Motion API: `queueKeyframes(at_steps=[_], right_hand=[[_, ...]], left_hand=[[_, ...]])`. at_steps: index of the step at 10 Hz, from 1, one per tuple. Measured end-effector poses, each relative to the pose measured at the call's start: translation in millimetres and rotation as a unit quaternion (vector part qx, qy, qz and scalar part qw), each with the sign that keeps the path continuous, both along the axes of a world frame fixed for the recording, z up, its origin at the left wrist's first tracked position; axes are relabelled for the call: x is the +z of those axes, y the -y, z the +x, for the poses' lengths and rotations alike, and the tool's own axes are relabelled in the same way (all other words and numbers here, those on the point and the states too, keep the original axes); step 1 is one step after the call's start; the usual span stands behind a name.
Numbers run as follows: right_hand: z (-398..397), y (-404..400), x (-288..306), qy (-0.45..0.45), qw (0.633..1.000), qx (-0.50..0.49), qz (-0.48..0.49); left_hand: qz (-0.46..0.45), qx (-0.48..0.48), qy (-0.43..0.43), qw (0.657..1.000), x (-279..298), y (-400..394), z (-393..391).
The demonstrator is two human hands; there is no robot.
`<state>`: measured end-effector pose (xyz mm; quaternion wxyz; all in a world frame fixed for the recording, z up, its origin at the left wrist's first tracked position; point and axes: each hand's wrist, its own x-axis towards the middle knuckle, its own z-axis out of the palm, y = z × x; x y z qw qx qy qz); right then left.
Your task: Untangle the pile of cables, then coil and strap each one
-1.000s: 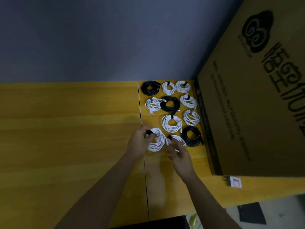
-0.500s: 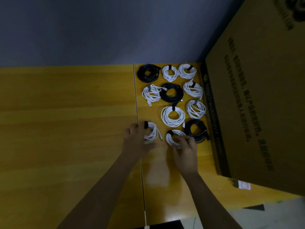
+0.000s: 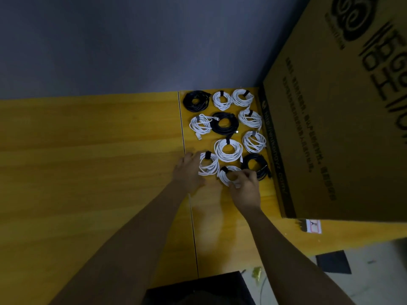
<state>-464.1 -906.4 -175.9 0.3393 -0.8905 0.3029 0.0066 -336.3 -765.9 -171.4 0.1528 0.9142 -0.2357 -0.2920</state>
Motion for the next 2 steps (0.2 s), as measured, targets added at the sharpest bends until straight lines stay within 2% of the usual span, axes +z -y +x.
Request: queueKeyframes(at_steps=[2], right_hand=[[-3.5,8.3,40.4,-0.066,0.997,0.041,-0.017]], left_hand=[[0.064,-0.001,0.135,0.989,52.7,-12.8,-21.6]])
